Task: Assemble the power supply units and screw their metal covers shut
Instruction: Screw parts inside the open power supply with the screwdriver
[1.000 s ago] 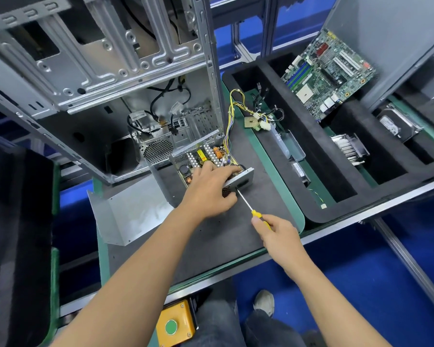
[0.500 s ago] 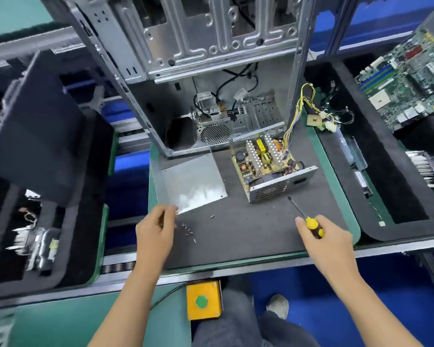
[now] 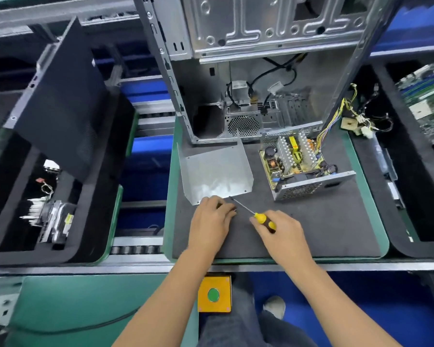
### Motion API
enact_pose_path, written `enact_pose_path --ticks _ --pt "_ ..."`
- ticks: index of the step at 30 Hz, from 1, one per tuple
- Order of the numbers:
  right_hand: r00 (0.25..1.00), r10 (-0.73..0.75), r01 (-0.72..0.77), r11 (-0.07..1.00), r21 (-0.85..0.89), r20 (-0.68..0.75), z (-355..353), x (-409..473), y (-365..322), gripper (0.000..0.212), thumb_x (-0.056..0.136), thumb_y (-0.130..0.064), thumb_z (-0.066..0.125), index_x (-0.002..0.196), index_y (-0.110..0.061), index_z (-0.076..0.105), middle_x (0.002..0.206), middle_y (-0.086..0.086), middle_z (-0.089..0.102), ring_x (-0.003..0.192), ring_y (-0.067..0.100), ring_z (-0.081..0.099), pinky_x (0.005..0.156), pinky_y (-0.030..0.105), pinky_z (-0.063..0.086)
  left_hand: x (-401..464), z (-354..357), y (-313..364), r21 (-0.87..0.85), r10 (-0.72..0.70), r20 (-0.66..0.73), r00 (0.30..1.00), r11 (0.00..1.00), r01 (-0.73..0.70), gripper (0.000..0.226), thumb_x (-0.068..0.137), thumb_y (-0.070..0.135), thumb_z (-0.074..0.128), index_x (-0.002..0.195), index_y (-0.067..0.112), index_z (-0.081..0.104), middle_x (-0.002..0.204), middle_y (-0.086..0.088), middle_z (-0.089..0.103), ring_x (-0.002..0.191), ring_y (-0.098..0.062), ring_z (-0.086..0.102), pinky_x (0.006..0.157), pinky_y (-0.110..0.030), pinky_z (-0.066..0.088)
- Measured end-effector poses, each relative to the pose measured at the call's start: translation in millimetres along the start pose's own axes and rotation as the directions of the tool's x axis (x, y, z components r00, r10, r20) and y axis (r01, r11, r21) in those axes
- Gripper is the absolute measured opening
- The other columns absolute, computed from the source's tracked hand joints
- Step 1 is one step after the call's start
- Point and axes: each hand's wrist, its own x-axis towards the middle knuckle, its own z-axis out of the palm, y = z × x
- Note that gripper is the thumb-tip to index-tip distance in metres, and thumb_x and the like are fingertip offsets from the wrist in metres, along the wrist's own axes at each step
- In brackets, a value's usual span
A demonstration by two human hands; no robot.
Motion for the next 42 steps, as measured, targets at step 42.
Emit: enact_pose_path --ticks 42 --pt "0.918 0.363 -0.223 0.806 0.548 -0.160 -51.9 -18.1 31.5 0.016 0.089 -0.022 0.074 0.082 -0.035 0.067 0.080 -0.014 0.071 0.078 0.003 0.065 0.069 0.012 0.046 17.8 32.6 111.7 -0.671 -0.300 0.719 0.626 -0.069 0.738 0.022 0.096 0.024 0.062 0.090 0.007 0.075 0.078 -0.006 0.070 0.067 -0.011 0.064 0.064 -0.020 0.055"
